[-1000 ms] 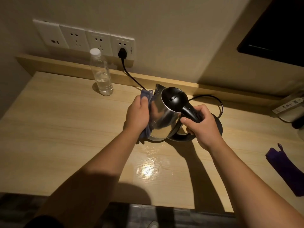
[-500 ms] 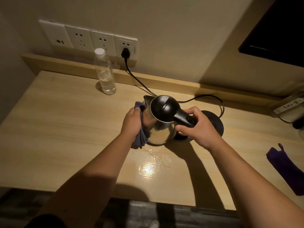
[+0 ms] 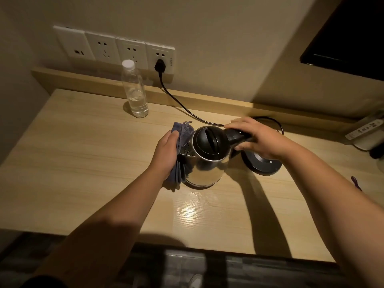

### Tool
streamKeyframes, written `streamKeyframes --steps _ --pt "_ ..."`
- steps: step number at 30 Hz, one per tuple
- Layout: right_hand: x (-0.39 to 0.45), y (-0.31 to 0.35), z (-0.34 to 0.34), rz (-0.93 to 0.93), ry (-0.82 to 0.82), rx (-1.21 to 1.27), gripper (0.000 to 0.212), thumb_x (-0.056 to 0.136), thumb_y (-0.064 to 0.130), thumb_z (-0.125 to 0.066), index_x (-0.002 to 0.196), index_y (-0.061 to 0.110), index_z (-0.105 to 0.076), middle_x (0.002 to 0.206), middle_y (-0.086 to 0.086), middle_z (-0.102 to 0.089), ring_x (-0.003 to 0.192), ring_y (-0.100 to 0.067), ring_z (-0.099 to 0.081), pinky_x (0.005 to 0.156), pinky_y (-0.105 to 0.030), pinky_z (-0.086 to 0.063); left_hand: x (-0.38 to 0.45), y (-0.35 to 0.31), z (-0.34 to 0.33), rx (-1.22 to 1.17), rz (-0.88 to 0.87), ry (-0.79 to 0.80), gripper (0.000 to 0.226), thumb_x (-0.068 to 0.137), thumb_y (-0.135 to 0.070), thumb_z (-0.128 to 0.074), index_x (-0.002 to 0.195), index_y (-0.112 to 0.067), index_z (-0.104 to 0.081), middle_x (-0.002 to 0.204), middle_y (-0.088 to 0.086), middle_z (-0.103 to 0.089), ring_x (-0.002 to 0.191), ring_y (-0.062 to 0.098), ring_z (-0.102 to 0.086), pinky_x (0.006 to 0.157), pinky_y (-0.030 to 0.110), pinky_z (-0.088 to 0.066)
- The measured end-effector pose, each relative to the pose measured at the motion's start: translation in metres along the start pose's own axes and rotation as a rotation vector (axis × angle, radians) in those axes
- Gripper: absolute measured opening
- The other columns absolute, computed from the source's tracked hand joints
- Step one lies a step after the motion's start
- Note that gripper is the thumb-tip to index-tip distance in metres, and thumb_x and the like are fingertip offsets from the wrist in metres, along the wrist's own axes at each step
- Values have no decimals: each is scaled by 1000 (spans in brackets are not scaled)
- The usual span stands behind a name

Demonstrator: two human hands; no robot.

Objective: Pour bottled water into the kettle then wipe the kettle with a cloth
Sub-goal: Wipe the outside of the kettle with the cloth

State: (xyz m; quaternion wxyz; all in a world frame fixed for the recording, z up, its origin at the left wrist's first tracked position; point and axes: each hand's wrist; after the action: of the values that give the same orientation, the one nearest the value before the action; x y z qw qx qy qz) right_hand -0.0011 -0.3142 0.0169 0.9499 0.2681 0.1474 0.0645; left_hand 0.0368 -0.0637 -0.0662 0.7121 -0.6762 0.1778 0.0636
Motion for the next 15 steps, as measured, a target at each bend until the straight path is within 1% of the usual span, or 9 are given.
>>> streamKeyframes --steps 2,4,6,7,8,10,11,13,15 --pt "6 0 0 -36 -3 -59 68 87 6 -67 140 41 -43 157 3 -23 142 -22 -27 114 -42 -29 -1 -1 0 -2 9 -6 32 102 -32 -36 93 -16 -62 89 8 -66 87 20 -61 80 37 -46" --pt "10 1 -6 -80 -63 -117 75 88 1 -62 144 44 -36 162 2 -11 146 -26 -19 116 -44 -26 -4 -1 1 -1 14 -3 32 102 -32 -36 95 -16 -62 91 9 -67 88 20 -62 79 36 -47" --pt "9 7 -14 -166 -209 -69 80 90 -1 -58 148 44 -26 163 -1 -9 147 -27 -20 116 -41 -26 -9 -2 -1 7 19 2 32 102 -32 -35 97 -15 -61 92 10 -67 87 21 -62 77 35 -46" --pt "8 12 -20 -228 -308 36 79 91 0 -56 149 41 -23 162 -1 -12 145 -26 -24 115 -37 -26 -12 -1 -2 4 21 -2 32 102 -33 -35 96 -16 -61 92 10 -66 88 21 -61 77 35 -46" --pt "5 18 -27 -296 -418 182 75 92 3 -53 150 38 -22 161 -1 -18 142 -24 -31 114 -35 -27 -15 1 -4 -1 23 -14 31 102 -33 -35 95 -17 -61 93 10 -67 89 22 -62 79 37 -46" --pt "-2 36 -42 -399 -582 459 67 92 22 -55 149 35 -23 157 1 -28 134 -22 -42 113 -44 -34 -20 6 -6 7 36 -54 30 101 -37 -34 95 -23 -61 95 7 -68 92 23 -63 86 41 -48" --pt "-6 47 -49 -418 -598 522 68 91 35 -57 149 35 -23 157 2 -28 135 -22 -41 111 -47 -36 -24 8 -7 20 43 -71 30 101 -39 -33 95 -26 -60 95 5 -68 93 22 -64 89 44 -48" --pt "-12 69 -60 -415 -527 518 80 84 57 -60 150 37 -20 160 2 -17 138 -23 -33 109 -46 -36 -30 12 -9 48 37 -94 31 101 -43 -31 97 -30 -59 93 2 -67 90 20 -64 92 48 -50" --pt "-11 84 -65 -428 -484 486 87 79 63 -62 150 39 -18 161 0 -7 139 -27 -32 107 -44 -38 -36 13 -13 74 22 -105 31 100 -46 -29 100 -33 -57 91 -1 -65 87 18 -64 91 50 -51"
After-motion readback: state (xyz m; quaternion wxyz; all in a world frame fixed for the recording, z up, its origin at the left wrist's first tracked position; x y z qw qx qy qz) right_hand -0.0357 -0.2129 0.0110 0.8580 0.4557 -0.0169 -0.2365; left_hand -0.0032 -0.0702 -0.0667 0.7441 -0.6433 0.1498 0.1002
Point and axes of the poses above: each hand's wrist, its own x-axis towards the middle knuckle, its own z-axis out of the back of the hand, y = z × x
